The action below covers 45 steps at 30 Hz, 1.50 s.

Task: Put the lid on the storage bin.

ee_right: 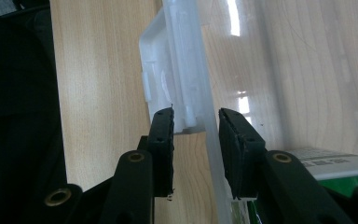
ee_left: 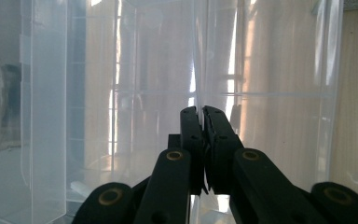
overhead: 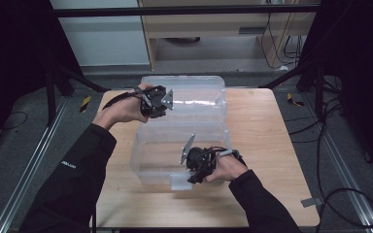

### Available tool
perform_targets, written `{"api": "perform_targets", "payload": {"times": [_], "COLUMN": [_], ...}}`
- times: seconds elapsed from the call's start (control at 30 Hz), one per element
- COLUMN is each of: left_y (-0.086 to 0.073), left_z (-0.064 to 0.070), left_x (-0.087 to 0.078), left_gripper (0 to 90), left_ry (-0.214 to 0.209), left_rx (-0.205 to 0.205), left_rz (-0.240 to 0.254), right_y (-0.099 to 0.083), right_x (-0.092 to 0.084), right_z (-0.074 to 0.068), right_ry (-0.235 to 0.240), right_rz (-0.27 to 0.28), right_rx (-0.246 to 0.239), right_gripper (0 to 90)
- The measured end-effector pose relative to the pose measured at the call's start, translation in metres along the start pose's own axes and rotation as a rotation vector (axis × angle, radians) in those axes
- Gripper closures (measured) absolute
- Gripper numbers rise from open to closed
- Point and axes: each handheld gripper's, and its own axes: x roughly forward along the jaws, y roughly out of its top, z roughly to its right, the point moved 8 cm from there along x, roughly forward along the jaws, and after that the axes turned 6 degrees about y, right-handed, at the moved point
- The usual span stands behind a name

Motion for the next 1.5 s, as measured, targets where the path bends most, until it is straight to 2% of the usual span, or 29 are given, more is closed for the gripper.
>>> {"api": "perform_targets", "payload": {"times": [0.1,0.37,0.5,0.6,0.83,1.1,1.27,1.5], "left_y": [0.001,0.004,0.004,0.005,0.005,0.003,0.003,0.004], "left_z": [0.003,0.014,0.017,0.021,0.027,0.039,0.044,0.05], "left_x": [-0.004,-0.013,-0.017,-0.019,-0.026,-0.031,-0.034,-0.037], "left_gripper": [87.1,87.0,86.8,86.8,86.7,86.2,86.1,85.9], "left_ry": [0.003,0.017,0.05,0.047,0.07,0.076,0.074,0.085], "left_rx": [0.015,0.019,0.038,0.029,0.047,0.036,0.04,0.038], "left_rz": [-0.011,0.001,-0.003,0.011,-0.004,0.012,0.002,0.011], "right_y": [0.0,-0.001,-0.001,-0.001,0.0,-0.001,-0.001,-0.001], "right_x": [0.0,0.0,0.0,-0.001,0.0,0.0,0.0,0.0], "right_z": [0.0,0.0,0.0,0.0,-0.001,-0.001,-0.002,-0.002], "right_ry": [0.0,-0.001,-0.002,0.0,-0.002,-0.004,-0.003,-0.007], "right_rz": [0.0,-0.006,-0.007,-0.009,0.006,0.003,0.005,0.008], "right_rx": [0.003,0.005,0.002,0.003,-0.001,-0.003,-0.011,-0.014], "right_gripper": [66.7,66.7,66.6,66.6,66.6,66.5,66.5,66.5]}}
